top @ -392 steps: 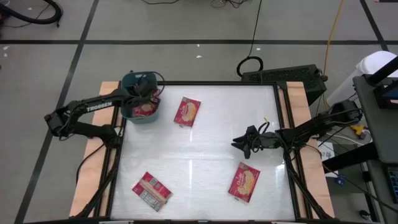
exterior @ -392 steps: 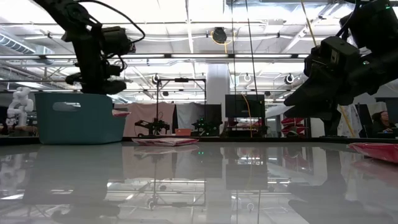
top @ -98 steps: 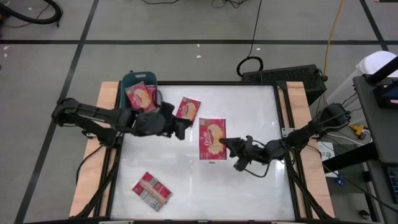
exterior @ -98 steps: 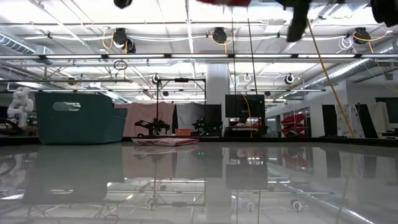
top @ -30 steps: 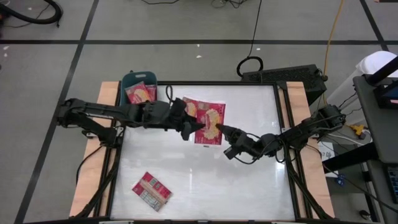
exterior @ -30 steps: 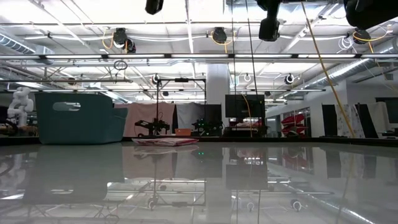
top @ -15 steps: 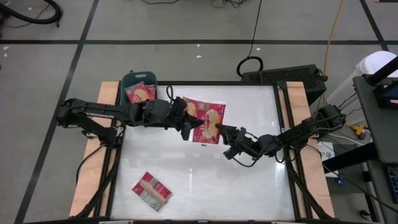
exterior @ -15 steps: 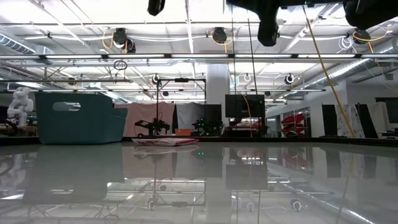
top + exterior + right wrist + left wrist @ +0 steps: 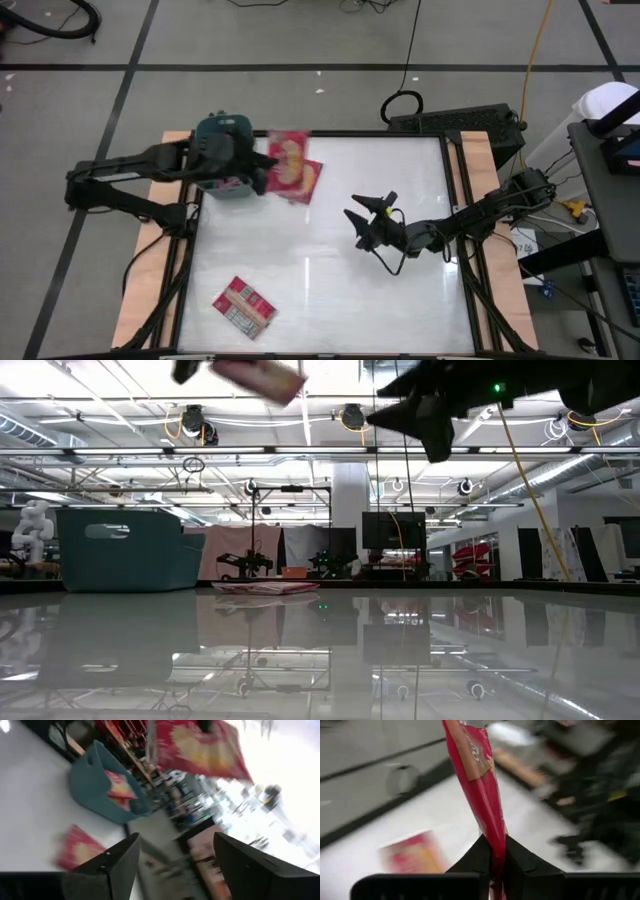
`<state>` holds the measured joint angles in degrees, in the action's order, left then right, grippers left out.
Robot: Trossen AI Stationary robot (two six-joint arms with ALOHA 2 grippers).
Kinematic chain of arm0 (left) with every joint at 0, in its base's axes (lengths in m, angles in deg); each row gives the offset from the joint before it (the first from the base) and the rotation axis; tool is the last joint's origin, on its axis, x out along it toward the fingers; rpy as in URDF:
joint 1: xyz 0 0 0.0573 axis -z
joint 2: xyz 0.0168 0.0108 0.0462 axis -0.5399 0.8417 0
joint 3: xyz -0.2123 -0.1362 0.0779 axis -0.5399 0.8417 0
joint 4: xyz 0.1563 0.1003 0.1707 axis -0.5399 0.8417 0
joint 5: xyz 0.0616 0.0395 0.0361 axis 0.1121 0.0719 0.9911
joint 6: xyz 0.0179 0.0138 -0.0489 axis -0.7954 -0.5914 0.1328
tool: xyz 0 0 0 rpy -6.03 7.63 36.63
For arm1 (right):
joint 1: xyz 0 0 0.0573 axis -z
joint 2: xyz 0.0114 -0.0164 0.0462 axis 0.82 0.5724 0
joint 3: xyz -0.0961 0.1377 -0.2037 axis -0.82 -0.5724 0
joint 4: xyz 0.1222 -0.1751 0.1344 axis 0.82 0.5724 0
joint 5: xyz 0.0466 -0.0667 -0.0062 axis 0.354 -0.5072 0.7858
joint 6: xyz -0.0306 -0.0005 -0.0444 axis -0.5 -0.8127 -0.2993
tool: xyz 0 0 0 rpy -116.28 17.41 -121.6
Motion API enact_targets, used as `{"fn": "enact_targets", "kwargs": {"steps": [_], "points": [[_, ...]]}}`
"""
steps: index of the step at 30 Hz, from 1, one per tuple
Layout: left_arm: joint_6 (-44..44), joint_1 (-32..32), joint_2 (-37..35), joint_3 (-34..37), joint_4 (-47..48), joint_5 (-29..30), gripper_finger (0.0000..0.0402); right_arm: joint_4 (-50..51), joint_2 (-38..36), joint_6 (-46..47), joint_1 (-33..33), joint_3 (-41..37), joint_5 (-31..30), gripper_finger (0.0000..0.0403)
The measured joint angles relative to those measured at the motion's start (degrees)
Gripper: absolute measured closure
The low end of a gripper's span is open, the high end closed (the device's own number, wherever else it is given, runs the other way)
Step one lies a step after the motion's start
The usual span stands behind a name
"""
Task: Sort popcorn bags into baskets
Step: Stack the red popcorn bag on top of the other red popcorn bag into the blue bin
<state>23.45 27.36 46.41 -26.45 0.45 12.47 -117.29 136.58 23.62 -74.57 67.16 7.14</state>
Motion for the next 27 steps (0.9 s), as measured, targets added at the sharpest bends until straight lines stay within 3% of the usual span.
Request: {"fn": "enact_targets", "kwargs": {"steps": [5,11,19,27], "points": [[0.55,-4.24,-5.04,0.0,15.11,11.07,0.0374,-0.28,0.01,21.27,0.0,-3.72,4.15,0.0164],[0.45,-11.49,-8.49,1.88,20.73,13.11,0.0373,-0.2,0.01,36.19,0.0,-7.42,7.59,0.0172],[1.06,-25.11,-9.11,9.53,23.33,13.02,0.0372,-0.37,0.01,42.43,-0.86,-10.3,7.72,0.0172],[-1.1,-34.49,-8.84,15.23,22.86,5.17,0.0371,-0.13,0.01,41.71,-1.22,-10.81,7.71,0.0172]]}}
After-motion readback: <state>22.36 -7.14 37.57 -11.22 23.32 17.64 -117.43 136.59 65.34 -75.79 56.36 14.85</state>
